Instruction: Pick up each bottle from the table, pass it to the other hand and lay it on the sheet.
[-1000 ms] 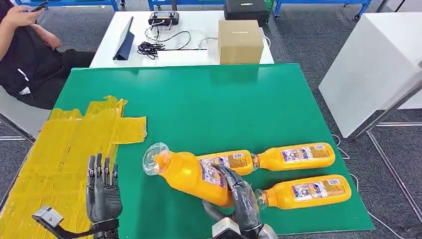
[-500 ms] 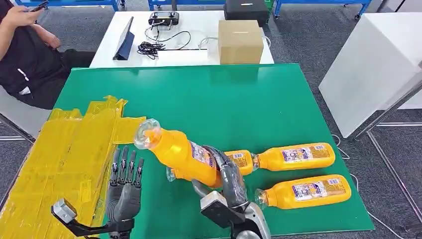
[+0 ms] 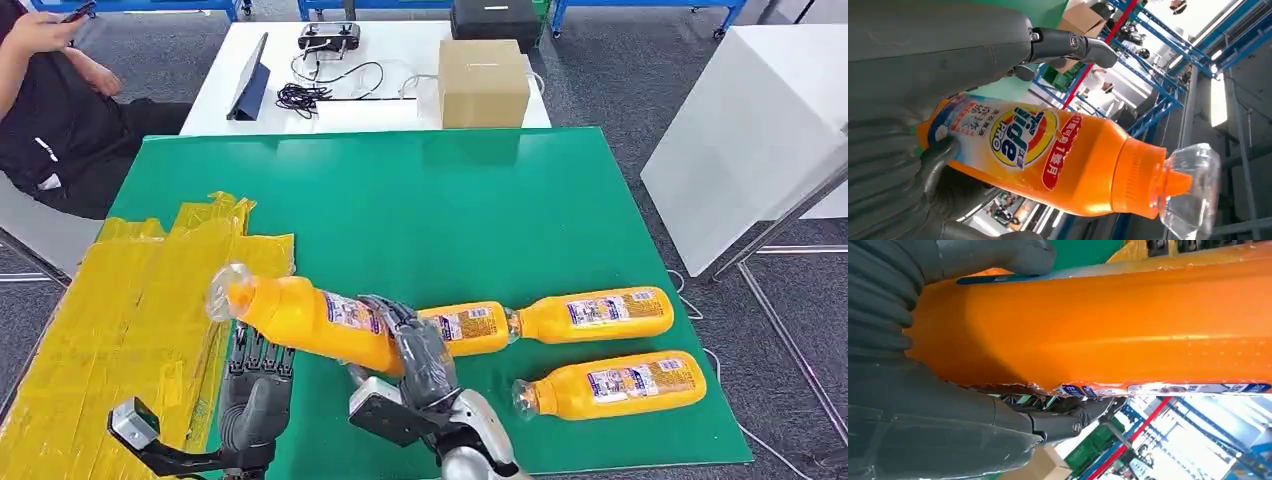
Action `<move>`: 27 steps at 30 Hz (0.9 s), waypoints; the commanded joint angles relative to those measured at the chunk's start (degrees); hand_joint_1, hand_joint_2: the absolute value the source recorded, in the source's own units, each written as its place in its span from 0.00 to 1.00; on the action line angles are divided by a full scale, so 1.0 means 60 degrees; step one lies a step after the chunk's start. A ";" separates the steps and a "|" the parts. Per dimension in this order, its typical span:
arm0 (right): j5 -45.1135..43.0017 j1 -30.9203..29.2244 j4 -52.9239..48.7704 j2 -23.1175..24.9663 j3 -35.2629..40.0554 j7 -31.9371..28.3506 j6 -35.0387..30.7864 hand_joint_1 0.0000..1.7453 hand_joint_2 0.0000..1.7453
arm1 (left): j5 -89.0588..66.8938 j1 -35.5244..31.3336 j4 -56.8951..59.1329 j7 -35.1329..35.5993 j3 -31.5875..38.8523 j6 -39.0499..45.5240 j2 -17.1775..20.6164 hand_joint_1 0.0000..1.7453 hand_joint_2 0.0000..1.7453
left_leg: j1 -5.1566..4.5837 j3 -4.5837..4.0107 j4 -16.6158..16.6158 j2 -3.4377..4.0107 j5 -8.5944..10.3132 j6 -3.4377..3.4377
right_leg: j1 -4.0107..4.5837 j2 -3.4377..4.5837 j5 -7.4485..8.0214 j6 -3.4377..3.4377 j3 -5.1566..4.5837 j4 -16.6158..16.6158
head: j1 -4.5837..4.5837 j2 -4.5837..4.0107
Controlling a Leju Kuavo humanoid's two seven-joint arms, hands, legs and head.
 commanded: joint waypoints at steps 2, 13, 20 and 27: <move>0.1707 -0.1187 0.1359 0.0027 0.1372 0.0981 0.0374 1.00 1.00 | 0.0002 -0.0162 0.0234 -0.0016 0.0351 -0.0389 0.0141 0.00 1.00 | 0.0002 0.0011 -0.0008 0.0035 0.0000 -0.0008 | 0.0002 0.0031 0.0010 -0.0001 0.0003 -0.0007 | 0.0000 0.0000; 0.2224 -0.1637 0.1650 0.0135 0.2372 0.1245 0.0987 1.00 1.00 | -0.0041 0.0079 -0.0278 0.0025 0.1154 -0.0419 -0.0062 0.00 1.00 | 0.0014 0.0008 -0.0006 0.0016 0.0000 -0.0012 | 0.0010 0.0010 0.0005 -0.0001 0.0007 -0.0010 | 0.0000 0.0000; 0.2552 -0.2180 0.2259 0.0425 0.3054 0.1689 0.1492 1.00 1.00 | -0.0386 0.0242 -0.0665 0.0254 0.1239 -0.0808 -0.0098 0.00 1.00 | 0.0008 0.0001 -0.0004 0.0027 0.0001 -0.0009 | 0.0005 0.0022 0.0006 -0.0001 -0.0004 -0.0001 | 0.0000 0.0000; 0.2751 -0.2301 0.2404 0.0458 0.3346 0.1865 0.1607 1.00 1.00 | -0.0917 0.0358 -0.0996 0.0186 0.1286 -0.0571 -0.0120 0.00 1.00 | 0.0010 0.0004 -0.0005 0.0012 0.0002 -0.0012 | 0.0007 0.0007 0.0003 -0.0001 0.0002 -0.0006 | 0.0000 0.0000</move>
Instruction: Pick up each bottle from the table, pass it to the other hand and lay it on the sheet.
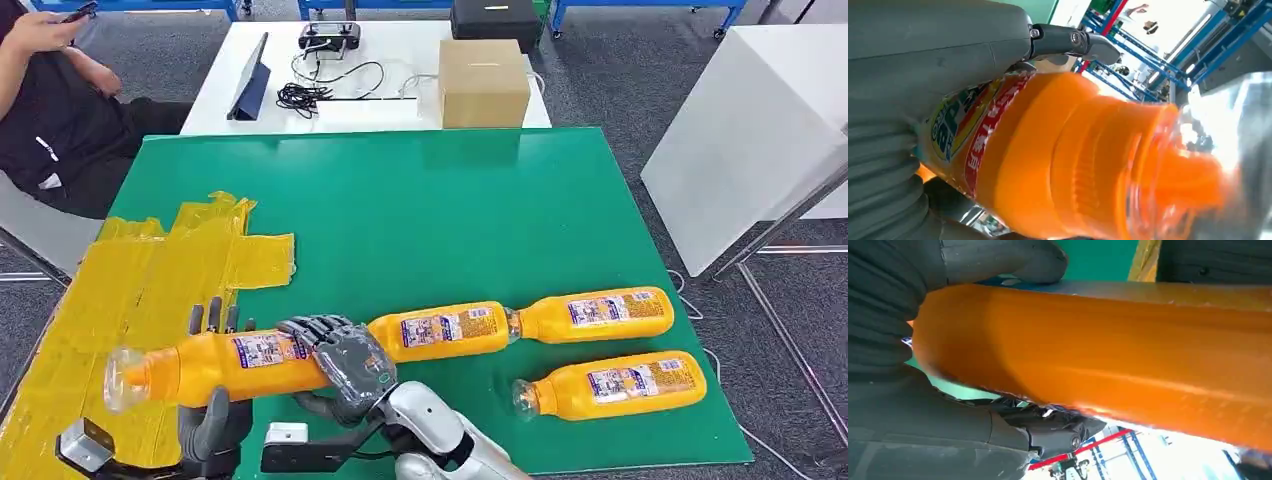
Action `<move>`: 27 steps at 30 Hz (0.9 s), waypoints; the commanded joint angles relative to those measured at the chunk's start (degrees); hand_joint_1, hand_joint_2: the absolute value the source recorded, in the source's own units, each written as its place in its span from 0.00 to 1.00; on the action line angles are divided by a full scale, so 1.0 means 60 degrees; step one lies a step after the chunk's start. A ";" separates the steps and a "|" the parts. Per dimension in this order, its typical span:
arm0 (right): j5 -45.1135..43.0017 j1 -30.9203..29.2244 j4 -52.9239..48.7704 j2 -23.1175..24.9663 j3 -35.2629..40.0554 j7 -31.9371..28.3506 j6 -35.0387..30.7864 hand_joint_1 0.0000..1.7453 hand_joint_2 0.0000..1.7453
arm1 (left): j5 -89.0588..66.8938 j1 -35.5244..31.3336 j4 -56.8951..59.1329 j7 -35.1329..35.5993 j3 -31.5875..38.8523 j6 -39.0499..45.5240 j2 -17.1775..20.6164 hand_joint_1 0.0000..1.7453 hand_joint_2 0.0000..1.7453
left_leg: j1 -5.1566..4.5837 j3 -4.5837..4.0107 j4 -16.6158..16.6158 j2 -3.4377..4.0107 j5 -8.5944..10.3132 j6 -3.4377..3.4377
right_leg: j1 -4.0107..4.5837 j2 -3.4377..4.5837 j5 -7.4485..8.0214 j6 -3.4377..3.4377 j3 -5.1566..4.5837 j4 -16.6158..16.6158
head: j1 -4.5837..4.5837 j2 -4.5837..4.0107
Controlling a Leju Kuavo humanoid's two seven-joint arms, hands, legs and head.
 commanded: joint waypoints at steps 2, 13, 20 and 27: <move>0.0092 -0.0586 0.1318 0.0083 0.0935 0.0220 0.0328 1.00 1.00 | -0.0488 -0.0160 -0.0288 -0.0023 0.0030 0.0043 -0.0083 0.00 1.00 | 0.0008 0.0011 -0.0005 0.0018 -0.0002 -0.0010 | 0.0008 0.0009 0.0003 0.0000 0.0012 -0.0011 | 0.0000 0.0000; 0.0046 -0.0593 0.1365 0.0092 0.0931 0.0228 0.0306 1.00 1.00 | -0.0494 -0.0179 -0.0268 -0.0052 0.0047 0.0041 -0.0107 0.53 1.00 | 0.0012 0.0007 -0.0006 -0.0003 0.0004 -0.0011 | 0.0011 -0.0013 0.0004 0.0002 0.0016 -0.0018 | 0.0004 0.0000; 0.0029 -0.0602 0.1322 0.0059 0.0931 0.0233 0.0336 1.00 1.00 | -0.0458 -0.0181 -0.0286 -0.0137 0.0055 0.0001 -0.0133 1.00 1.00 | 0.0009 0.0003 -0.0003 -0.0007 0.0003 -0.0008 | 0.0008 -0.0014 0.0001 0.0000 0.0009 -0.0011 | 0.0000 0.0000; -0.0058 -0.0590 0.1393 0.0053 0.0851 0.0242 0.0309 1.00 1.00 | -0.0400 -0.0243 -0.0245 -0.0225 0.0104 -0.0006 -0.0160 1.00 1.00 | 0.0004 0.0004 -0.0004 -0.0010 0.0005 -0.0005 | 0.0003 -0.0016 0.0001 0.0002 0.0008 -0.0009 | 0.0000 0.0000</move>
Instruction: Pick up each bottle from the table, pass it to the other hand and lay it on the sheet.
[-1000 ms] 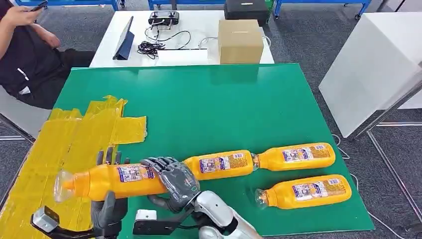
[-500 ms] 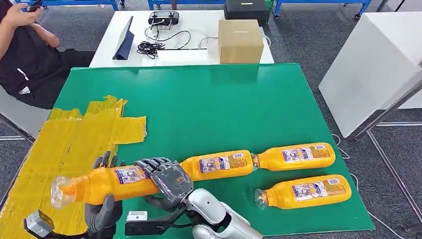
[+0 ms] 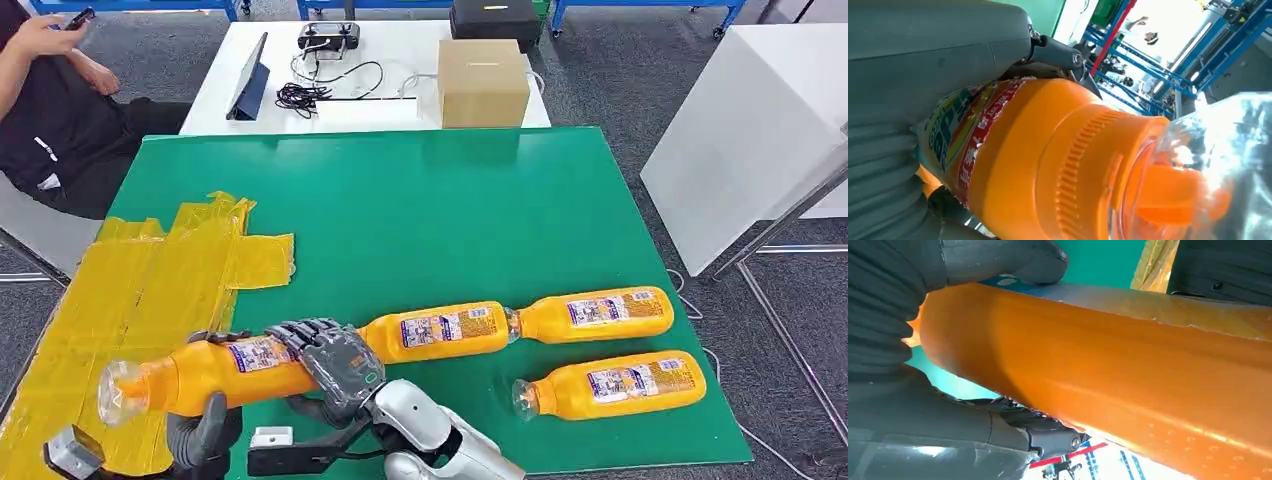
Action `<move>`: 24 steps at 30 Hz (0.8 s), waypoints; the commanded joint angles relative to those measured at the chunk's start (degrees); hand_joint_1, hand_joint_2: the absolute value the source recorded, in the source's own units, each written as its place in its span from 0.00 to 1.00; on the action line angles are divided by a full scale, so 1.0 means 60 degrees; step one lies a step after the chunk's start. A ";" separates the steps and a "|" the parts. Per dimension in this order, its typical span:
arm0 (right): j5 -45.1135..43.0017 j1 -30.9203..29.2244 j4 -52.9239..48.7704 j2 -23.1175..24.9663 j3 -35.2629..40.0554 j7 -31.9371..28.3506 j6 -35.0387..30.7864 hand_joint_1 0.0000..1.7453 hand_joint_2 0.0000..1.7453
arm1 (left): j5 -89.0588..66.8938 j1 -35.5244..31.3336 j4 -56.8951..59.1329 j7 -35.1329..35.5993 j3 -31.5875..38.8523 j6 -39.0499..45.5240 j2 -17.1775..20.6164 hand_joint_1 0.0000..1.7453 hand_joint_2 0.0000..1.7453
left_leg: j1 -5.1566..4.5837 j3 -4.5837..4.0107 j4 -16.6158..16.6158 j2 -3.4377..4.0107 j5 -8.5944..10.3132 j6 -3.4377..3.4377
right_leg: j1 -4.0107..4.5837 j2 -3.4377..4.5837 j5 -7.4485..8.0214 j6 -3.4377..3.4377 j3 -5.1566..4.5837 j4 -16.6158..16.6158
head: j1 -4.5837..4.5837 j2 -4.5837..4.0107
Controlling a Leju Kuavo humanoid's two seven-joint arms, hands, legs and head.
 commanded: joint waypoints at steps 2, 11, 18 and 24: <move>-0.0057 -0.0192 0.0847 -0.0156 0.0358 -0.0019 0.0192 1.00 1.00 | 0.0029 -0.0451 -0.0022 -0.0057 -0.0278 -0.0138 -0.0140 1.00 1.00 | 0.0004 0.0001 -0.0004 -0.0017 0.0006 -0.0005 | 0.0004 -0.0022 0.0002 0.0002 0.0012 -0.0011 | 0.0000 0.0000; -0.0054 0.1075 -0.0452 -0.0830 -0.1311 -0.0262 -0.1991 0.00 0.00 | -0.0765 -0.0536 -0.0630 -0.0523 0.0790 0.1336 -0.0511 1.00 1.00 | 0.0008 0.0001 -0.0003 -0.0036 0.0006 -0.0003 | 0.0007 -0.0039 0.0000 0.0004 0.0018 -0.0018 | 0.0004 0.0000; 0.0870 0.2748 -0.2079 -0.1436 -0.2978 -0.0406 -0.2694 0.00 0.00 | -0.4383 -0.0937 -0.1266 -0.1576 0.0761 0.4994 0.0002 1.00 1.00 | 0.0008 -0.0007 0.0000 -0.0058 0.0006 -0.0006 | 0.0008 -0.0062 -0.0006 0.0003 0.0023 -0.0018 | -0.0004 0.0000; 0.0951 0.2784 -0.2225 -0.1699 -0.3014 -0.0409 -0.2699 0.00 0.00 | -0.4685 -0.0869 -0.1254 -0.1632 0.0741 0.5265 0.0031 1.00 1.00 | 0.0002 -0.0007 0.0000 -0.0015 0.0003 -0.0005 | 0.0002 -0.0018 0.0002 0.0002 0.0005 -0.0009 | 0.0000 0.0000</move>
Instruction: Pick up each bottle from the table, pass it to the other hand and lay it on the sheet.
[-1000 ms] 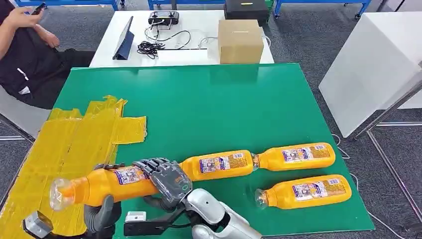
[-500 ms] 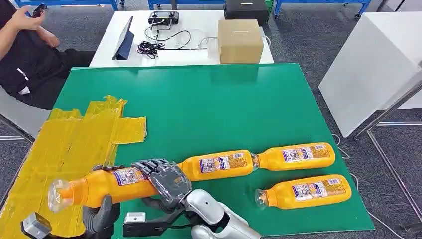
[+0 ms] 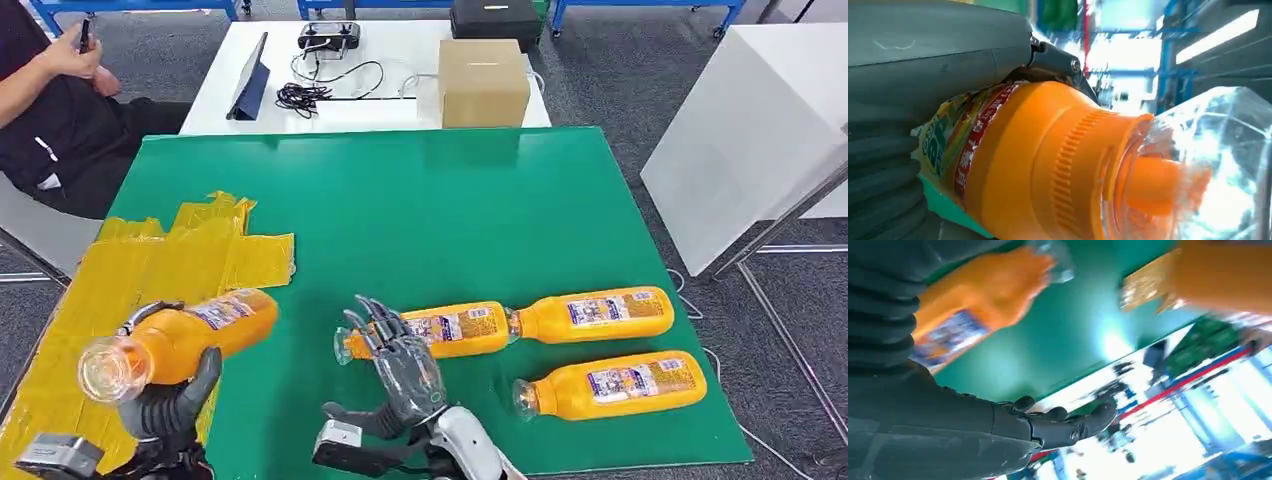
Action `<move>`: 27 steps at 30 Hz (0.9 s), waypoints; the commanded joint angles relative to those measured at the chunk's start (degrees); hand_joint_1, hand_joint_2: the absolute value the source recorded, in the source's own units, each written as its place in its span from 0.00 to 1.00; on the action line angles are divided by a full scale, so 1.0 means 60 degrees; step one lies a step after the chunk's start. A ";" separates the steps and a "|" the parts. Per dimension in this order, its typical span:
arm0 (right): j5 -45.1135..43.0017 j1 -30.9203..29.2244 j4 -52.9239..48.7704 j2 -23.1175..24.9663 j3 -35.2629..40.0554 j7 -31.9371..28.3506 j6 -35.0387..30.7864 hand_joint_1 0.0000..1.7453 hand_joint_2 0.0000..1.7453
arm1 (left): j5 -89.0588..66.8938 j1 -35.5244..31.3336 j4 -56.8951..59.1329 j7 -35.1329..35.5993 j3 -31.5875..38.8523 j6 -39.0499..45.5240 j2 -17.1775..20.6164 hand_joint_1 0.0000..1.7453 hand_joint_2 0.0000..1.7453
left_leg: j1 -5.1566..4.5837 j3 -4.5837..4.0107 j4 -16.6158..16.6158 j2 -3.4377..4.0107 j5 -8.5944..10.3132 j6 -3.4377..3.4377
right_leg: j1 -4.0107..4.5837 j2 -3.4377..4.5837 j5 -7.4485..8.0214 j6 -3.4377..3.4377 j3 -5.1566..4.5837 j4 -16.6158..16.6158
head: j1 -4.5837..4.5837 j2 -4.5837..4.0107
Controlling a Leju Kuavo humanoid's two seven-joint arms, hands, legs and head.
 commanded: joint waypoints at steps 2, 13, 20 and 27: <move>0.0103 0.0472 -0.0765 -0.0731 -0.0818 0.0024 -0.0025 0.00 0.00 | -0.0179 -0.0322 -0.0085 -0.0044 0.0147 0.0213 0.0250 1.00 1.00 | 0.0004 0.0002 -0.0002 -0.0004 0.0005 -0.0007 | 0.0003 -0.0012 0.0002 0.0002 0.0008 -0.0007 | 0.0000 0.0000; 0.0526 0.0897 -0.1999 -0.1320 -0.1332 0.0522 0.0644 0.00 0.00 | -0.6790 -0.0311 0.0362 0.0974 -0.0797 0.4464 0.1187 1.00 1.00 | 0.0004 0.0010 -0.0006 -0.0017 0.0003 -0.0007 | 0.0003 -0.0023 -0.0004 0.0002 0.0019 -0.0011 | 0.0004 0.0000; 0.1101 0.0669 -0.2118 -0.1627 -0.1890 0.0864 0.1403 0.00 1.00 | -1.2003 -0.0916 0.2455 0.4744 -0.2257 0.4787 0.2540 1.00 1.00 | -0.0009 0.0019 -0.0025 -0.0022 0.0021 -0.0006 | -0.0009 -0.0028 0.0009 0.0001 0.0021 -0.0021 | 0.0000 0.0000; 0.1237 0.0651 -0.2027 -0.1530 -0.1688 0.1023 0.1563 0.00 1.00 | -1.2817 -0.1268 0.3299 0.5984 -0.2463 0.4320 0.2841 1.00 1.00 | 0.0003 0.0026 -0.0017 0.0000 0.0008 -0.0011 | 0.0002 -0.0007 0.0005 -0.0001 0.0024 -0.0019 | 0.0000 0.0000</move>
